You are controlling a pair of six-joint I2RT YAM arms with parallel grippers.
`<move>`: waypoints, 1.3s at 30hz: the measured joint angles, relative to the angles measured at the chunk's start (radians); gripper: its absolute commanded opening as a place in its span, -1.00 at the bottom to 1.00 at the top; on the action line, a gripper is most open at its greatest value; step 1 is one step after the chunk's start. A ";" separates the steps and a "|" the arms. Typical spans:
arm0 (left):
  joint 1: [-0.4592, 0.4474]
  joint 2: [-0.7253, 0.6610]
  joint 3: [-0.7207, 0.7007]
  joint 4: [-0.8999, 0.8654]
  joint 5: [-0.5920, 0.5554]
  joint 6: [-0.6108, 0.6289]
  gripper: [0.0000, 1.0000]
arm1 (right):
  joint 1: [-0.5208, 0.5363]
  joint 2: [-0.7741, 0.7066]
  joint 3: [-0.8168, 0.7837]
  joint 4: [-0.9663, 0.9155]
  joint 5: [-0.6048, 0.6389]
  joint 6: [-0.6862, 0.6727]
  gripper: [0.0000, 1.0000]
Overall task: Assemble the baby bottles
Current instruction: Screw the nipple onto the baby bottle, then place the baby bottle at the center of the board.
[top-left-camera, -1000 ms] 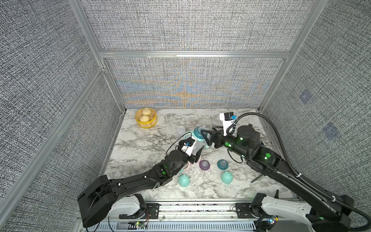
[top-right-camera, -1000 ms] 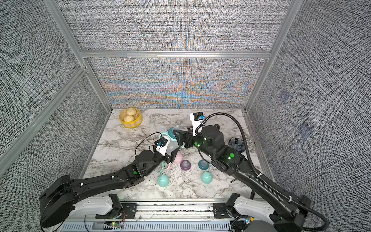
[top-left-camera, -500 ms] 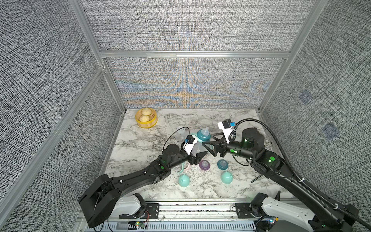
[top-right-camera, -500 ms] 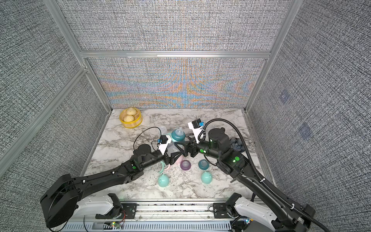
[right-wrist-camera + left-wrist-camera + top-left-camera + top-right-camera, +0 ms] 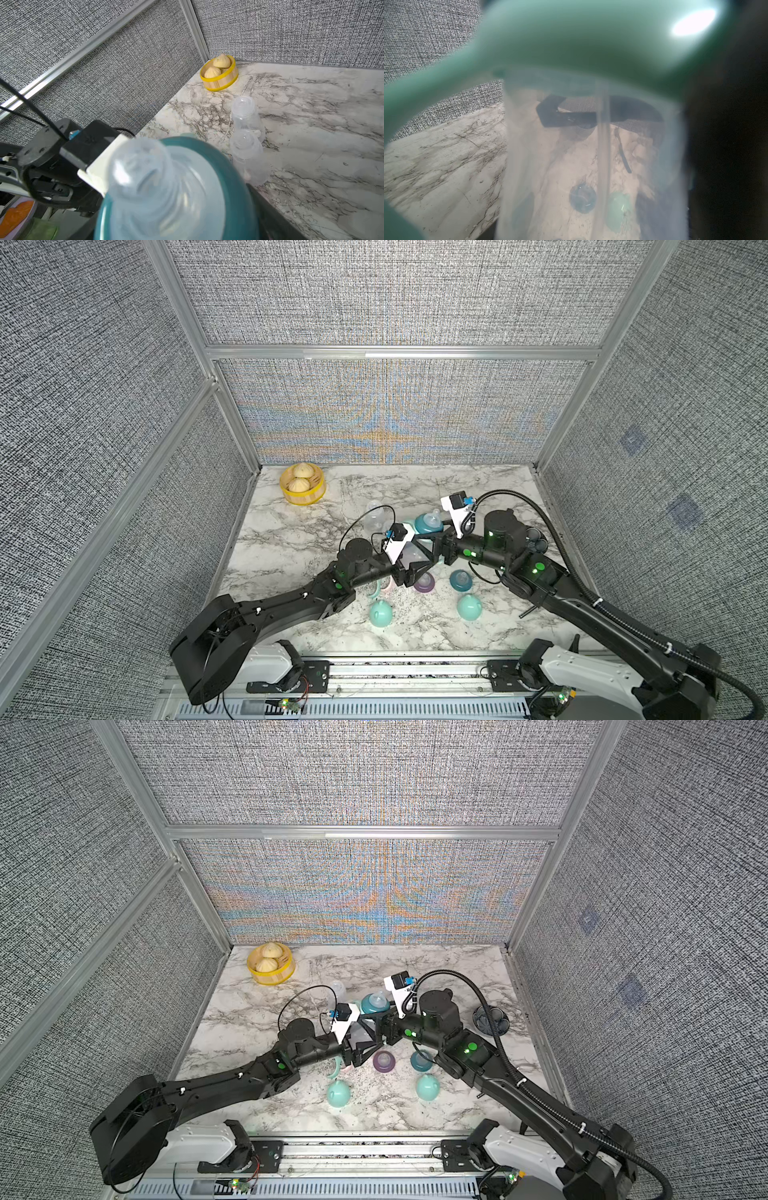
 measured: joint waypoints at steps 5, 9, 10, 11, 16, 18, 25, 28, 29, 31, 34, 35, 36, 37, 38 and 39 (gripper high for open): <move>0.000 0.011 -0.005 0.019 0.003 -0.012 -1.00 | 0.000 -0.006 -0.008 0.022 0.016 0.014 0.32; 0.001 0.021 -0.011 0.039 0.000 -0.021 0.06 | 0.000 -0.002 -0.005 0.016 0.037 0.017 0.00; 0.001 0.022 -0.015 0.046 -0.003 -0.025 0.38 | 0.001 0.000 0.001 0.005 0.041 0.017 -0.01; 0.001 0.023 -0.016 0.051 -0.009 -0.028 0.95 | 0.002 0.003 0.009 -0.007 0.048 0.014 -0.01; 0.000 0.018 0.001 0.005 -0.068 -0.021 1.00 | -0.006 0.033 0.081 -0.081 0.172 -0.013 -0.01; 0.001 0.002 0.015 -0.042 -0.097 -0.014 1.00 | -0.006 0.061 0.119 -0.111 0.213 -0.042 -0.01; 0.011 -0.101 0.039 -0.241 -0.216 -0.007 1.00 | -0.054 0.187 0.138 -0.103 0.315 -0.164 -0.01; 0.024 -0.137 0.053 -0.333 -0.266 -0.007 1.00 | -0.082 0.240 0.128 -0.041 0.340 -0.204 -0.01; 0.029 -0.148 0.054 -0.360 -0.279 -0.007 1.00 | -0.091 0.261 0.121 -0.008 0.351 -0.218 -0.01; 0.037 -0.170 0.053 -0.411 -0.294 -0.007 1.00 | -0.114 0.309 0.111 0.048 0.360 -0.241 -0.01; 0.050 -0.196 0.052 -0.470 -0.312 -0.007 1.00 | -0.157 0.378 0.083 0.153 0.366 -0.262 -0.01; 0.055 -0.205 0.050 -0.487 -0.319 -0.008 1.00 | -0.170 0.399 0.068 0.187 0.370 -0.267 -0.01; 0.056 -0.212 0.048 -0.497 -0.327 -0.007 1.00 | -0.182 0.418 0.053 0.217 0.371 -0.267 -0.01; 0.056 -0.223 0.043 -0.512 -0.339 -0.008 1.00 | -0.195 0.441 0.034 0.256 0.371 -0.270 -0.01; 0.060 -0.235 0.037 -0.523 -0.341 -0.008 1.00 | -0.207 0.461 0.016 0.293 0.370 -0.272 -0.01; 0.061 -0.245 0.033 -0.533 -0.346 -0.009 1.00 | -0.216 0.480 0.002 0.326 0.370 -0.276 -0.01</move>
